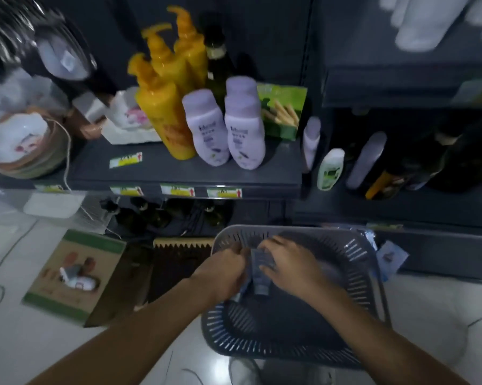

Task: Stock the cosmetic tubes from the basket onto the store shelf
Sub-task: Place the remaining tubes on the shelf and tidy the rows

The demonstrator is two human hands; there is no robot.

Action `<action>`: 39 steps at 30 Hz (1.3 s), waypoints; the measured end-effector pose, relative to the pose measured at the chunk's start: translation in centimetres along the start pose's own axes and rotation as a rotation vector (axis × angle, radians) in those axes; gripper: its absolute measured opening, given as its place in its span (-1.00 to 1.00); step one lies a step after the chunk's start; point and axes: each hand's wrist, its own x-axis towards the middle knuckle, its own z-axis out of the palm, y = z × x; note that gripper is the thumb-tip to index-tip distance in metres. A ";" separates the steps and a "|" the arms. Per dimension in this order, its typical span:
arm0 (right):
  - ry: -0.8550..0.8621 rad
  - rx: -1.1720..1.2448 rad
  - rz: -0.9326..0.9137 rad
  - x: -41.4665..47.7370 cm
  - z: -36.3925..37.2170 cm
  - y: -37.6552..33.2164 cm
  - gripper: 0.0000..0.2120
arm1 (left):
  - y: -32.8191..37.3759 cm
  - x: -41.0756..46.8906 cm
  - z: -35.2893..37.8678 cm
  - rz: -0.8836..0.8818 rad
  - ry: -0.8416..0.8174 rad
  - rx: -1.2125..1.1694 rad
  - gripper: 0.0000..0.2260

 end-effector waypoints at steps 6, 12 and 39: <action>-0.137 -0.011 0.058 3.0 8.4 4.1 -0.51 | -0.9 5.5 6.0 -0.106 -0.133 0.099 -0.40; -0.217 -0.041 0.088 6.3 13.1 6.3 -0.41 | -1.7 9.4 10.0 -0.145 -0.208 0.250 -0.38; -0.243 0.216 0.231 6.2 14.2 10.0 -0.84 | -0.5 10.8 8.6 -0.149 -0.228 0.273 -0.65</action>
